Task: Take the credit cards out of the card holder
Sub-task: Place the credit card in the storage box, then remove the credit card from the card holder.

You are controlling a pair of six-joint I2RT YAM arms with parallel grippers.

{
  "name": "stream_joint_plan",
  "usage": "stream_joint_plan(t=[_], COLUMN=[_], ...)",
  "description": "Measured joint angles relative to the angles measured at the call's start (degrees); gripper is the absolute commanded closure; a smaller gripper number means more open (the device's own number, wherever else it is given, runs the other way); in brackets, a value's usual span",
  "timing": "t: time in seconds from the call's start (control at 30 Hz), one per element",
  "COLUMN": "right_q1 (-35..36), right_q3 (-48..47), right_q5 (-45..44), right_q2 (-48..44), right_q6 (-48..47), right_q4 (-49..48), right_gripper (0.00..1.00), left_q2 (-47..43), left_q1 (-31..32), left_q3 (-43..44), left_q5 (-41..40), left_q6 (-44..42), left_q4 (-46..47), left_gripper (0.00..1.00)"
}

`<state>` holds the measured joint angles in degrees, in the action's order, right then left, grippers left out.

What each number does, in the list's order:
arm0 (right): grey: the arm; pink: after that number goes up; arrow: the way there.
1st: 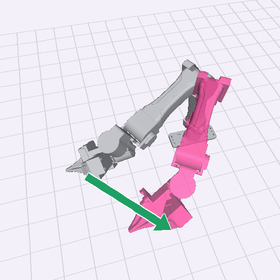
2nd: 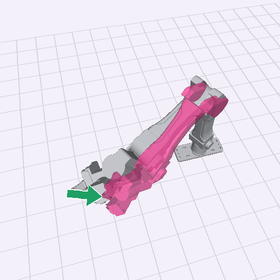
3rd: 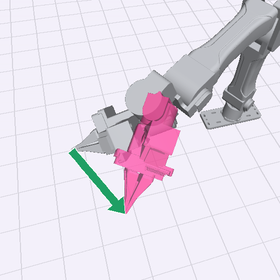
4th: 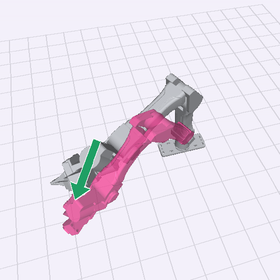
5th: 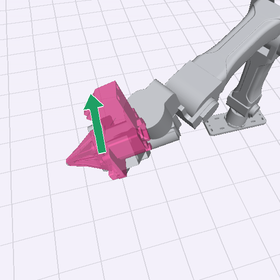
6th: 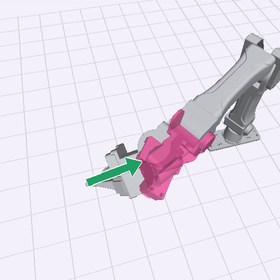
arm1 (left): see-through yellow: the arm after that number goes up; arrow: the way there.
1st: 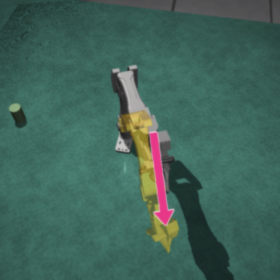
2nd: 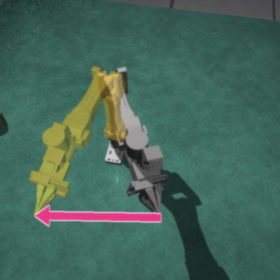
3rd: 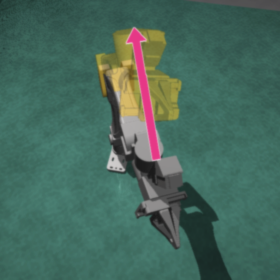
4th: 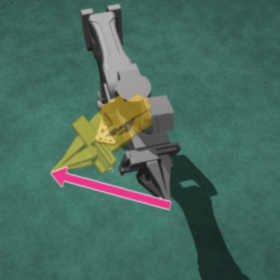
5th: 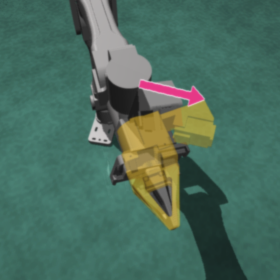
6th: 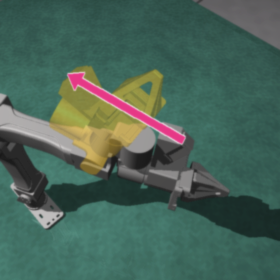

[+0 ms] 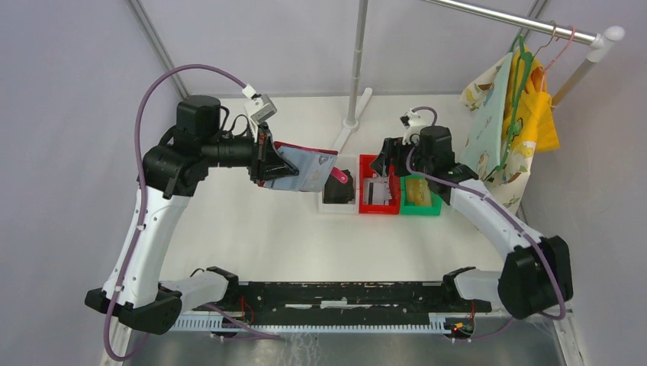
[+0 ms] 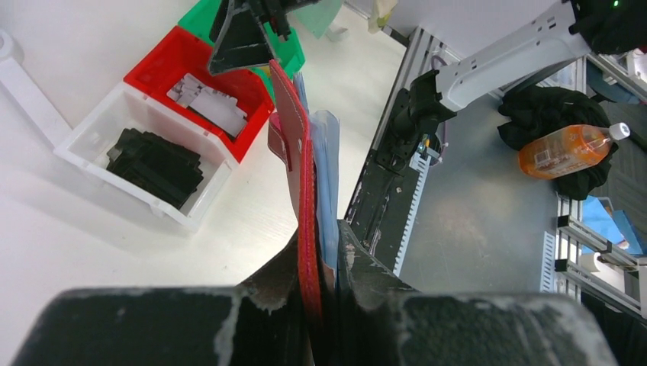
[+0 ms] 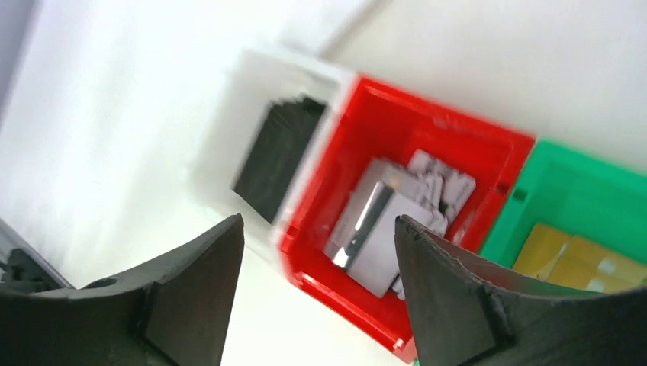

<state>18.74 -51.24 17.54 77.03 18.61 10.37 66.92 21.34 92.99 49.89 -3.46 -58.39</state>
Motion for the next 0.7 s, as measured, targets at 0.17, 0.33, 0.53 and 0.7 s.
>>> stream_joint_plan(t=[0.17,0.33,0.53,0.7], right_q1=[0.4,1.7,8.4,17.5], right_q3=[0.9,10.4,18.8,19.3], right_q5=[3.6,9.7,12.0,9.8], right_q2=[-13.6,-28.1,-33.0,-29.8], right_q6=[5.0,14.8,25.8,29.2], right_q4=[-8.2,-25.6,-42.1,-48.8], right_gripper=[0.05,0.02,0.02,0.02], left_q2=[-0.7,-0.9,-0.9,-1.0], left_q1=[0.0,0.0,0.0,-0.1], left_q3=[0.0,0.0,0.0,0.0], left_q5=[2.2,4.1,5.1,6.1], left_q6=[4.1,9.7,16.4,20.0], left_q4=[4.9,10.8,17.3,21.2], left_gripper=[0.98,0.98,0.98,0.98])
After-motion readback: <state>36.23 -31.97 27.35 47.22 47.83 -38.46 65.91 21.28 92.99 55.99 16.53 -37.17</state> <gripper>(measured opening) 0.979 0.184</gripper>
